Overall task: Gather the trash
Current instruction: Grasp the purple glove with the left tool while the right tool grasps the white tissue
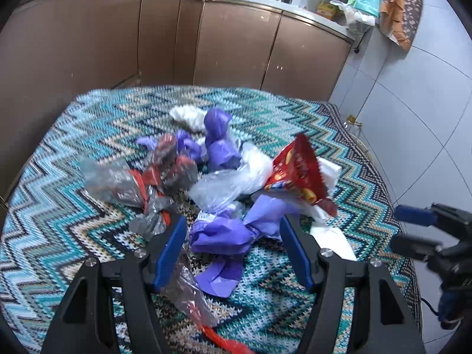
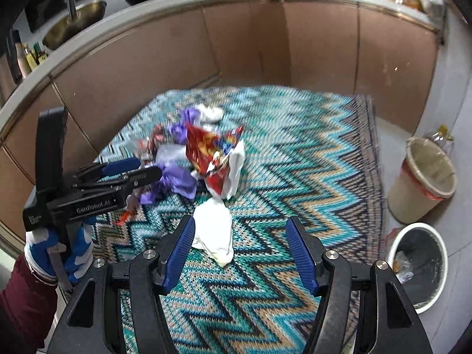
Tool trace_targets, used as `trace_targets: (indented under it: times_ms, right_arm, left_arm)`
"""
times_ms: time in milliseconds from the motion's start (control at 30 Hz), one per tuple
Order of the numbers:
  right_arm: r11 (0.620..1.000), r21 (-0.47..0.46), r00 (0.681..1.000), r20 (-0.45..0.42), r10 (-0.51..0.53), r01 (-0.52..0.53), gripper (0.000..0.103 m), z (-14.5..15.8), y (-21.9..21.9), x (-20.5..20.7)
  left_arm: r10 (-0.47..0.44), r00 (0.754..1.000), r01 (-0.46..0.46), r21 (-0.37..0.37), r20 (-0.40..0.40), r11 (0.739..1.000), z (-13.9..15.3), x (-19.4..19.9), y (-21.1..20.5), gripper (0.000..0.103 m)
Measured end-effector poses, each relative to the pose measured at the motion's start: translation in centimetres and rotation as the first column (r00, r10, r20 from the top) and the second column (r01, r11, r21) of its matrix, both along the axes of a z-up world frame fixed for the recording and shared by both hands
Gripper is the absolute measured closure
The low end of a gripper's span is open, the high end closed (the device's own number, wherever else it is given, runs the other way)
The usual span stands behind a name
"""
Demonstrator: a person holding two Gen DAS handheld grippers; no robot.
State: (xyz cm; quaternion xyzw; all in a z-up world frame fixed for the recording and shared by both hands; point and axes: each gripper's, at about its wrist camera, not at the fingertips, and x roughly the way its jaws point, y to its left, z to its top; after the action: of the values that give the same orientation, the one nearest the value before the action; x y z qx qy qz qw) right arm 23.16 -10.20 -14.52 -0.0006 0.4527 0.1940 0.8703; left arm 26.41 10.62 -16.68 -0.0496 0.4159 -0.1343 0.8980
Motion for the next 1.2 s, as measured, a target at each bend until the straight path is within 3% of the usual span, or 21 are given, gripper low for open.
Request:
trace_targets:
  times_ms: [133, 233, 567, 667, 733, 800, 933, 1200]
  right_arm:
    - [0.999, -0.019, 0.999, -0.04, 0.033, -0.033, 0.037, -1.8, 1.6, 1.4]
    - [0.998, -0.032, 0.997, -0.06, 0.055, -0.057, 0.037, -2.9, 2.4, 2.1]
    - [0.995, -0.036, 0.991, -0.096, 0.089, -0.093, 0.038, -5.3, 3.6, 3.7]
    - [0.994, -0.003, 0.989, -0.101, 0.105, -0.106, 0.059, -5.3, 3.4, 3.5]
    - [0.994, 0.02, 0.988, -0.107, 0.11, -0.108, 0.079, -5.2, 3.2, 3.2]
    - [0.994, 0.025, 0.988, -0.106, 0.113, -0.111, 0.086, -5.1, 3.0, 2.9]
    - [0.991, 0.039, 0.987, -0.095, 0.128, -0.125, 0.091, -4.4, 2.7, 1.3]
    - [0.989, 0.044, 0.989, -0.046, 0.144, -0.142, 0.092, -2.1, 2.0, -2.8]
  left_arm:
    - [-0.004, 0.999, 0.003, -0.019, -0.038, 1.0, -1.6, 0.7, 0.0, 0.04]
    - [-0.015, 0.999, 0.012, -0.041, -0.05, 0.999, -2.2, 0.7, 0.0, 0.048]
    - [-0.014, 0.999, 0.012, -0.056, -0.039, 0.998, -2.0, -0.1, 0.3, 0.06]
    - [-0.014, 0.999, 0.012, -0.057, -0.033, 0.998, -1.8, -0.8, 0.5, 0.062]
    - [-0.018, 0.999, 0.016, -0.063, -0.027, 0.998, -1.6, -1.3, 0.5, 0.062]
    - [-0.023, 1.0, 0.021, -0.063, -0.02, 0.998, -1.3, -1.8, 0.5, 0.063]
    - [-0.03, 1.0, 0.03, -0.066, 0.004, 0.997, -0.3, -3.3, 0.7, 0.063]
    - [-0.045, 0.997, 0.05, -0.074, 0.068, 0.996, 2.2, -6.4, 0.1, 0.064]
